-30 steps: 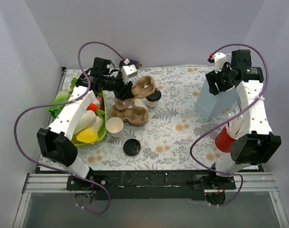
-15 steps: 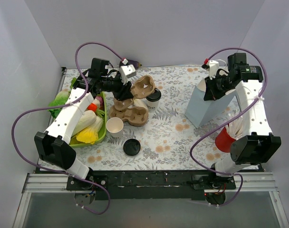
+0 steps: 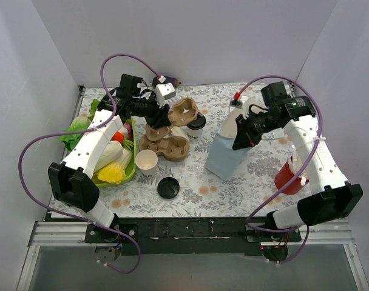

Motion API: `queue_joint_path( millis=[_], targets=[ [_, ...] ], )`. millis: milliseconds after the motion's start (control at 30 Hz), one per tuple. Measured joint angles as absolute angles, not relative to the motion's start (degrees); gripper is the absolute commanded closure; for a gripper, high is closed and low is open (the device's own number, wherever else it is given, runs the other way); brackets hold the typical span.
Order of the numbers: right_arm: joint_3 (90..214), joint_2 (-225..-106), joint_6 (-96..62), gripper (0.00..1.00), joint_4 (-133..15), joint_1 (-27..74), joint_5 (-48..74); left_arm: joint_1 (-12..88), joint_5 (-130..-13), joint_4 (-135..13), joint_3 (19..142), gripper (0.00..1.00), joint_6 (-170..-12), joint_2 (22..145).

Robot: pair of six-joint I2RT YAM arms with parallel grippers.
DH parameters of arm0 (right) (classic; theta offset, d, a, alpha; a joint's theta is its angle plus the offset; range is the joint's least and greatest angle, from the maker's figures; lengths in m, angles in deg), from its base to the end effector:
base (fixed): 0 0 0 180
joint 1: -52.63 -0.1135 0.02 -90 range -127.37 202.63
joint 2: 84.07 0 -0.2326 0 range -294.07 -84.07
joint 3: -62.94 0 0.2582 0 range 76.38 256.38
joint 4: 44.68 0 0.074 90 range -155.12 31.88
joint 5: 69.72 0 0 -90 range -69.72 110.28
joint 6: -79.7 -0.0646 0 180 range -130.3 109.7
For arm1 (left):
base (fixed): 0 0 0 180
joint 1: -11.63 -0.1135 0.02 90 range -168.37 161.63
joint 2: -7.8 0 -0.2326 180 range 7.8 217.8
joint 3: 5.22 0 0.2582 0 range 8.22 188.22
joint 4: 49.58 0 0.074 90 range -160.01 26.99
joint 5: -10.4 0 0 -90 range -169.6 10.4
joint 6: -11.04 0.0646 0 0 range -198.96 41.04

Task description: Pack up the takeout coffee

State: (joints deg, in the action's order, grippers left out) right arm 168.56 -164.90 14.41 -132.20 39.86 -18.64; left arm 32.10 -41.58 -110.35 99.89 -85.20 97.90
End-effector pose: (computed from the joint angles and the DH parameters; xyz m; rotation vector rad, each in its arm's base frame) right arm 0.2585 0.1002 0.3409 -1.0016 2.2882 0.8118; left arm 0.3205 -0.1621 0.3235 0.6183 2.2935 -1.0094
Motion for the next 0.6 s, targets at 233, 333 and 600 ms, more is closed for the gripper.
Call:
queue_joint_path(
  millis=[233,333,600],
  targets=[
    [173.1,-166.9,12.8,0.41,-134.8,31.3,-19.5,32.1,-42.6,-110.6,100.6,1.0,-85.4,99.1],
    [185.0,-170.7,12.0,0.34,-134.7,31.2,-20.1,32.1,-43.0,-110.6,101.2,1.0,-85.4,99.1],
    [205.5,-176.3,14.2,0.32,-129.7,38.1,-25.1,32.1,-43.3,-111.0,101.3,1.0,-85.9,99.1]
  ],
)
